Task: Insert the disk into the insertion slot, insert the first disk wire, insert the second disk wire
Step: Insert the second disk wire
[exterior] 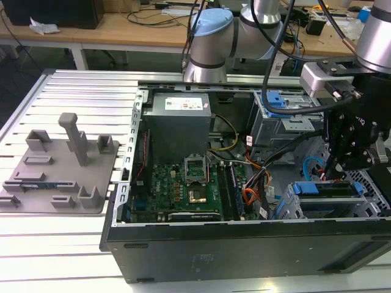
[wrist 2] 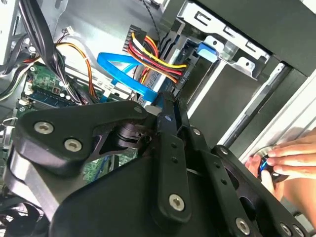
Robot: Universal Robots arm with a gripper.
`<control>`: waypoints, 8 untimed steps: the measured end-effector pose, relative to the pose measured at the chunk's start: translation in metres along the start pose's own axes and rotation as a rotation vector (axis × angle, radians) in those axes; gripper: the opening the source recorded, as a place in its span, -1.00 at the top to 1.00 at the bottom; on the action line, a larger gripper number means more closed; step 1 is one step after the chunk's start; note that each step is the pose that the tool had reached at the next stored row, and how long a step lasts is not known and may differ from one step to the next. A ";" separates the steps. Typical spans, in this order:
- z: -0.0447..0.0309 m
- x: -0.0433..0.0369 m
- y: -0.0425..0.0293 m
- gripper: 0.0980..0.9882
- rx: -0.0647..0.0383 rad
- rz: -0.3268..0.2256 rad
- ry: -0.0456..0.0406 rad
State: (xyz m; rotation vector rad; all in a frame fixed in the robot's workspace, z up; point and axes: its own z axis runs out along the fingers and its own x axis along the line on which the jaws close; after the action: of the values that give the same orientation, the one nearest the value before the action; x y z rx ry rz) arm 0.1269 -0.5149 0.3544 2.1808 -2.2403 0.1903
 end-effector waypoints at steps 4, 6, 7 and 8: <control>0.0015 -0.0001 -0.0014 0.86 -0.003 0.037 0.0019; 0.0016 -0.0001 -0.0015 0.86 -0.004 0.037 0.0017; 0.0016 -0.0001 -0.0015 0.86 -0.004 0.037 0.0017; 0.0016 0.0000 -0.0015 0.86 -0.004 0.037 0.0017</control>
State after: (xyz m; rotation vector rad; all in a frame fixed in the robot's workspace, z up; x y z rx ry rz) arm 0.1286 -0.5151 0.3529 2.1377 -2.2797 0.1883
